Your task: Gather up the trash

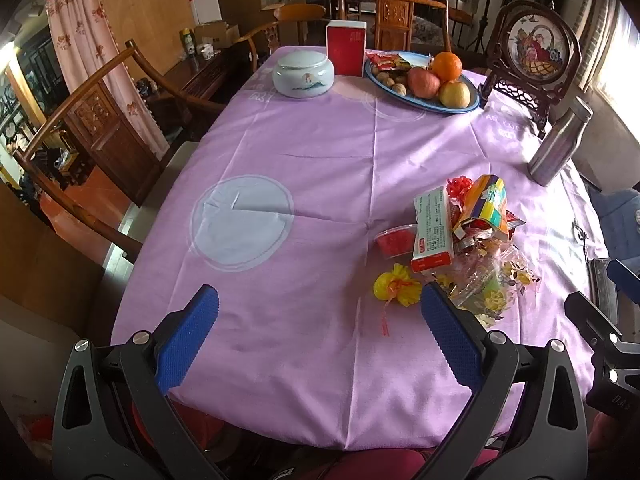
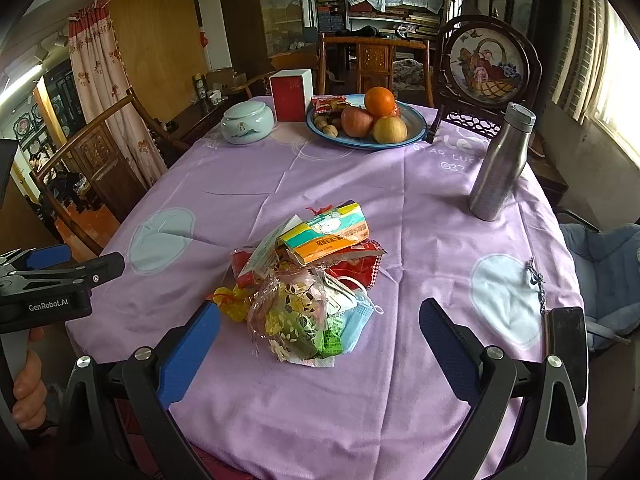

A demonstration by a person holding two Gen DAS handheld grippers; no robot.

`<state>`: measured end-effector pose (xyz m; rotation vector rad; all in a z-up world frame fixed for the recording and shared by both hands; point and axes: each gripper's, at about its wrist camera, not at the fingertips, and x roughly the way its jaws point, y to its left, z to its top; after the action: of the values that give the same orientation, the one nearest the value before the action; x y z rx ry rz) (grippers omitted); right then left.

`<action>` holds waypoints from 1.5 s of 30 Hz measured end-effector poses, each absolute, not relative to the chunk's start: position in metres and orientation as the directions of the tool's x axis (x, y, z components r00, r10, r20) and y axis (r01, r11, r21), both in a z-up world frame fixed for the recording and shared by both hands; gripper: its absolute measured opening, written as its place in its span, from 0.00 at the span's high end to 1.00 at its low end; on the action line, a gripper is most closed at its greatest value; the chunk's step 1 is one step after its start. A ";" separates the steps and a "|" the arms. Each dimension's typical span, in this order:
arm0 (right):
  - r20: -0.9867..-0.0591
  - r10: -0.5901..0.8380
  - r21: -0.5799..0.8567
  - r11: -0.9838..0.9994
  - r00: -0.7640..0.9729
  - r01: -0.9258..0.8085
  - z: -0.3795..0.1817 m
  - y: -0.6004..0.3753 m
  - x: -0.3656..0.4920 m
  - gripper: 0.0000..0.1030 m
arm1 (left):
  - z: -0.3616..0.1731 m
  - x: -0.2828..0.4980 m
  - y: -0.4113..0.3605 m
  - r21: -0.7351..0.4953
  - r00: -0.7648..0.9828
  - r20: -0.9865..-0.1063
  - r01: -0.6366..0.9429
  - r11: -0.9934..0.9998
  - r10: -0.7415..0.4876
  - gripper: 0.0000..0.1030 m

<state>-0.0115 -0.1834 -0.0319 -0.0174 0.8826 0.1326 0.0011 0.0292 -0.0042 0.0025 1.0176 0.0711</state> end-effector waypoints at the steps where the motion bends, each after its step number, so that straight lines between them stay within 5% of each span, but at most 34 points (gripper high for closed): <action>1: -0.770 0.111 0.042 0.991 0.628 -0.124 -0.032 -0.183 -0.010 0.05 | -0.004 0.001 0.029 0.035 0.524 -0.850 -0.058 0.998 0.060 0.06; 45: -0.843 0.165 0.128 0.986 0.513 -0.106 -0.059 -0.184 0.010 0.05 | -0.017 0.006 0.052 0.022 0.463 -0.883 -0.118 0.993 0.074 0.06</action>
<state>0.0103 -0.1844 -0.0585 0.0627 1.0199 0.1630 0.0060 0.0515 -0.0171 -0.0445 1.0836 0.1178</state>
